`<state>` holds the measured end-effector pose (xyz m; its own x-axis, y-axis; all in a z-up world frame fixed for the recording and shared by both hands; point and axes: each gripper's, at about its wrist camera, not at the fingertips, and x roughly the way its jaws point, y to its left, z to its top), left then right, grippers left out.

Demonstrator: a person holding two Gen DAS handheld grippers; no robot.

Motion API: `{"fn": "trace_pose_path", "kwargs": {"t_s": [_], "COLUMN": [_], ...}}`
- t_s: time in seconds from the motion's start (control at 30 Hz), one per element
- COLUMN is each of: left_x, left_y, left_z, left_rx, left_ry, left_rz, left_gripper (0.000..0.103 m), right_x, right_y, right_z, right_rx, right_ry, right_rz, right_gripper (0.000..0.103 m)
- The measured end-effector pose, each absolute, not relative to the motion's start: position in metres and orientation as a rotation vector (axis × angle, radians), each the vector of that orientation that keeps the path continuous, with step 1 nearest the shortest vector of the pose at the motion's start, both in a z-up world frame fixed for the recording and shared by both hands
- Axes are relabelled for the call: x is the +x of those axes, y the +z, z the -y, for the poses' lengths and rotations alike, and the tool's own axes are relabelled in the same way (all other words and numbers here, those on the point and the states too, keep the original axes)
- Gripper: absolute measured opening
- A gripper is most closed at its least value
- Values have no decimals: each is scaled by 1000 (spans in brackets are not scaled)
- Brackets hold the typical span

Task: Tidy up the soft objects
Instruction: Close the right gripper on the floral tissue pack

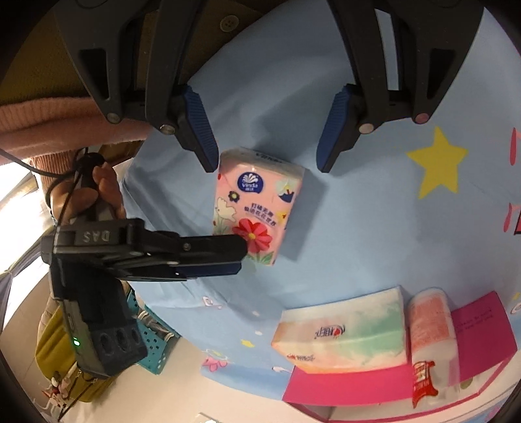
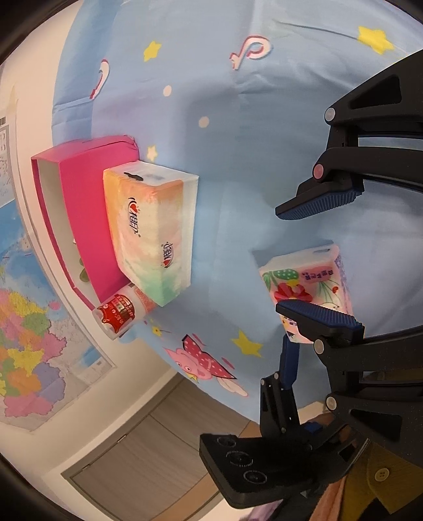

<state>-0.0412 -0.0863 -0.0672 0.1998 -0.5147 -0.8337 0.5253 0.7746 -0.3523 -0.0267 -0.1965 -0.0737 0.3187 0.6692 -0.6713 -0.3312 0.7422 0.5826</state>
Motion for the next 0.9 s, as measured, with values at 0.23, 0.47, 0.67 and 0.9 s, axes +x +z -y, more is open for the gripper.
{"fn": "trace_pose_path", "kwargs": {"t_s": [0.23,0.47,0.67,0.9], "left_x": [-35,-21,-14,-10], "left_y": [-66,-65,-61,-58], "left_z": [76,72,74,78], "left_rx": [-59,-68,-70,-54], "left_ry": [-709,-654,-618,-613], "left_rz": [-1175,-1155,-1125,-1101], "left_gripper": [34,34,34,34], "right_x": [-33,-35,-32,-27], "right_y": [-79,-78,-81,-86], "right_z": [188,174,174,179], "right_rx": [375,390,425,461], "right_ry": [693,730,702,688], "right_rz": [-1078,-1076,-1072,-1062], "right_gripper": [51,48,48,46]}}
